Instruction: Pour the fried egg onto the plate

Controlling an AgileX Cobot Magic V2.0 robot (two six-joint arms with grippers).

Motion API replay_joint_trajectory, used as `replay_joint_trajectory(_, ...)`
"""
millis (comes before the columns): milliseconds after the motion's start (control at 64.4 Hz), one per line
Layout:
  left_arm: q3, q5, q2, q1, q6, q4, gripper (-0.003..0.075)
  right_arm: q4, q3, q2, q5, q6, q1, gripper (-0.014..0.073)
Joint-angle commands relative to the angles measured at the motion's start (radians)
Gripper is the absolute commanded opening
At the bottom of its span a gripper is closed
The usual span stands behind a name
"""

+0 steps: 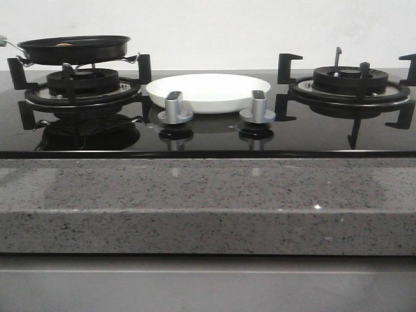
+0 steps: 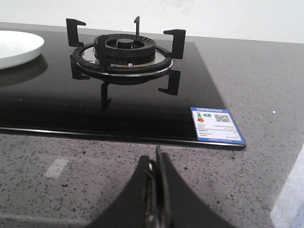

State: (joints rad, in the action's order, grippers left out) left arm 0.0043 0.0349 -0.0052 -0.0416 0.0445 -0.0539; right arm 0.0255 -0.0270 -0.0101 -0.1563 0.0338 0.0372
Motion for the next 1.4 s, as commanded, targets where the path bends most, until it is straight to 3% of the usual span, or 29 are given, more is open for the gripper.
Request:
replay_joint_trajectory(0, 0.006, -0.081, -0.016, 0.002, 0.001, -0.008, -0.0019, -0.010, 0.005, -0.019, 0.075, 0.009, 0.006, -0.0067)
replay_joint_trajectory(217, -0.002, -0.133, -0.016, 0.002, 0.001, -0.010, -0.0019, -0.010, 0.006, -0.019, 0.131, 0.009, 0.006, -0.0067)
replay_joint_trajectory(388, -0.120, -0.098, -0.016, 0.002, 0.001, -0.044, -0.0019, -0.010, 0.094, -0.019, 0.156, 0.009, 0.006, -0.0067)
replay_joint_trajectory(590, -0.373, 0.159, 0.010, 0.002, 0.001, -0.049, -0.0019, -0.010, 0.337, 0.008, 0.003, 0.009, 0.006, -0.0067)
replay_joint_trajectory(885, -0.656, 0.456, 0.223, 0.002, 0.001, -0.047, -0.0019, -0.009, 0.650, 0.255, -0.320, 0.009, 0.006, -0.0067)
replay_joint_trajectory(1382, -0.670, 0.464, 0.378, 0.002, 0.001, -0.049, -0.0018, -0.009, 0.669, 0.409, -0.379, 0.009, 0.006, -0.0067)
